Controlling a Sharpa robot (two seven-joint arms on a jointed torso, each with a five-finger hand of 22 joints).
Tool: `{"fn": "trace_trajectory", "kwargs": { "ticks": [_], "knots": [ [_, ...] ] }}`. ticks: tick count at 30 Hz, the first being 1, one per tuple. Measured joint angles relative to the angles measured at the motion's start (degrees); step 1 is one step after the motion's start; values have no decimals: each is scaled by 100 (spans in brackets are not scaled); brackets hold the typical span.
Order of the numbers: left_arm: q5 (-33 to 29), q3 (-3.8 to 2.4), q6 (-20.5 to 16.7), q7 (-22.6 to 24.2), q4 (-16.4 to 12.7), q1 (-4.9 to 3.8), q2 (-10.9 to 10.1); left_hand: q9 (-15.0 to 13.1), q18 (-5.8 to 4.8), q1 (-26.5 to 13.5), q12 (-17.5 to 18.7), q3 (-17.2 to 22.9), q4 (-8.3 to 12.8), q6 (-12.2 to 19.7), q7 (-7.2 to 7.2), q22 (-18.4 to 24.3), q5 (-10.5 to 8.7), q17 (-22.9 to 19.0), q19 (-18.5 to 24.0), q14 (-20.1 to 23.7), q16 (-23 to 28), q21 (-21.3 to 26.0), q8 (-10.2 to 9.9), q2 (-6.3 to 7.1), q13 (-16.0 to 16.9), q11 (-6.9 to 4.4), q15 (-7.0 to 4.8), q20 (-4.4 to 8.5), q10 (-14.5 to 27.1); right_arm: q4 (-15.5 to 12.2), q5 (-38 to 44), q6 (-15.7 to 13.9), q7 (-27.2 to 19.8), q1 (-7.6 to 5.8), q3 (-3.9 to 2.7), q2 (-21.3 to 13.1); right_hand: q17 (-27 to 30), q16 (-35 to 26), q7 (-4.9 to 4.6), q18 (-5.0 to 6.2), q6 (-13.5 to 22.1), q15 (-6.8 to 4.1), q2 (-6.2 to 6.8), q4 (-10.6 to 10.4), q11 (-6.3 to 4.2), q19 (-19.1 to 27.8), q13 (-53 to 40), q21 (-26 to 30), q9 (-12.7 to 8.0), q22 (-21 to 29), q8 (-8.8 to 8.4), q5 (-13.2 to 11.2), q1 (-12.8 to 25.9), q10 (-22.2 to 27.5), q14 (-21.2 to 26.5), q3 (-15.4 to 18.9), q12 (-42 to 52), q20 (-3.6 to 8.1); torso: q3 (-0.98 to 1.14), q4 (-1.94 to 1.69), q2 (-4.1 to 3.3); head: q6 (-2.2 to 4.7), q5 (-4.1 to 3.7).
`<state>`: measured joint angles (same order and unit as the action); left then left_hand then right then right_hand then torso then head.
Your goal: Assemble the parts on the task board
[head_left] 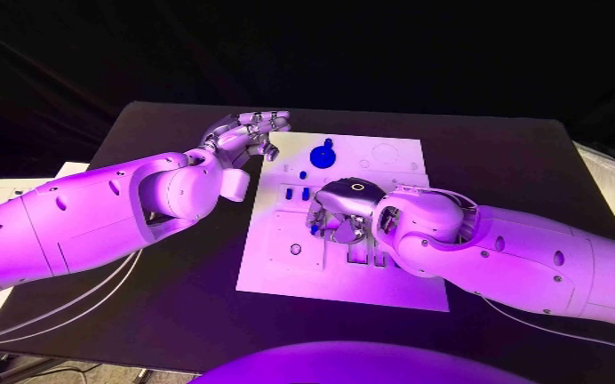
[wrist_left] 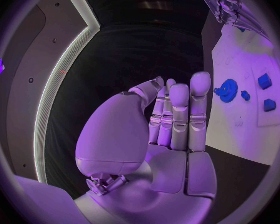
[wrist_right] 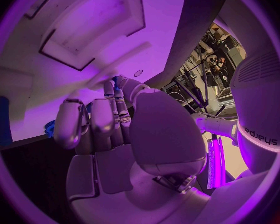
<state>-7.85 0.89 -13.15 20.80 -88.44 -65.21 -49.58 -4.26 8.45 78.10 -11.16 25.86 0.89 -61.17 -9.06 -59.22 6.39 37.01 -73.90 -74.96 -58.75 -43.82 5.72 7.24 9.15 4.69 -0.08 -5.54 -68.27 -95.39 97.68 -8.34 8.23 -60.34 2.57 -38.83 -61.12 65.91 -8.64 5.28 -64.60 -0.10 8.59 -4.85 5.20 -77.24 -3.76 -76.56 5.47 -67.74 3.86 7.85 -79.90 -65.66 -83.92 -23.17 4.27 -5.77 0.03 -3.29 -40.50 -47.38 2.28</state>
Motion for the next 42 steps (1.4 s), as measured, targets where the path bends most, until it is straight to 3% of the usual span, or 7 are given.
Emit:
{"fn": "trace_trajectory", "kwargs": {
  "ticks": [11,17,21,25,31,34,42],
  "knots": [
    [1,0,0,-6,17,0,1,1,0,0,0,-10,10,0,0,6,0,-2,0,0,0,0,0,0,4,0,0,0,0,-19,-62,-101,-24,11,19,-40,290,-235,-136,0,669,93,47,18,140,200,25,287,-162,378,-19,70,104,676,-10,486,-54,-130,4,3,3,14,-10],
    [2,0,1,-12,30,0,3,5,0,0,0,-17,17,0,0,16,0,-9,0,0,0,0,0,0,4,0,0,0,0,-46,-79,-381,3,26,30,-190,380,-290,-181,-1,714,134,-21,66,204,226,3,313,-163,453,-19,137,36,777,-10,563,26,-142,6,2,2,35,-41],
    [2,1,3,-16,40,0,1,5,0,0,0,-17,17,0,0,16,0,-8,0,0,0,0,0,0,3,0,0,0,-1,-242,-111,-584,9,20,-3,-422,396,-299,-181,0,714,133,-54,89,189,226,-3,333,-162,458,-19,137,3,762,-10,587,71,-142,8,8,2,57,-64],
    [2,1,5,-21,44,0,-2,5,0,0,0,-17,17,0,0,16,0,-8,0,0,0,0,0,0,3,0,0,0,-1,-490,-165,-693,34,-92,-62,-787,406,-299,-156,0,729,134,-52,97,151,226,-3,333,-159,461,-19,159,5,724,-10,595,116,-142,6,12,4,84,-107],
    [5,1,9,-26,37,1,-7,4,0,0,-33,-17,17,0,0,21,0,-23,21,0,0,34,0,0,9,0,0,-20,-1,-693,-279,-681,154,-471,-118,-1406,384,-299,35,0,742,133,-50,110,67,210,-1,333,-156,435,-19,159,3,767,-10,786,159,-126,-1,13,4,127,-166],
    [10,1,12,-28,27,1,-6,4,0,0,-37,-17,16,0,0,21,0,-23,21,0,0,34,0,0,9,0,0,-21,-1,-728,-305,-605,233,-583,-118,-1659,381,-299,85,-1,733,57,-19,94,41,191,3,333,-156,435,-18,159,-28,883,-3,948,159,-104,-4,17,8,145,-190],
    [21,1,25,-30,25,9,-2,4,0,0,-37,-16,16,0,0,21,0,-23,21,0,0,34,0,0,9,0,0,-20,-1,-713,-283,-345,375,-628,-84,-1851,425,-299,110,0,707,28,-5,65,30,213,3,333,-150,455,-18,159,-42,951,10,1069,182,-47,5,20,9,157,-177]
  ]
}}
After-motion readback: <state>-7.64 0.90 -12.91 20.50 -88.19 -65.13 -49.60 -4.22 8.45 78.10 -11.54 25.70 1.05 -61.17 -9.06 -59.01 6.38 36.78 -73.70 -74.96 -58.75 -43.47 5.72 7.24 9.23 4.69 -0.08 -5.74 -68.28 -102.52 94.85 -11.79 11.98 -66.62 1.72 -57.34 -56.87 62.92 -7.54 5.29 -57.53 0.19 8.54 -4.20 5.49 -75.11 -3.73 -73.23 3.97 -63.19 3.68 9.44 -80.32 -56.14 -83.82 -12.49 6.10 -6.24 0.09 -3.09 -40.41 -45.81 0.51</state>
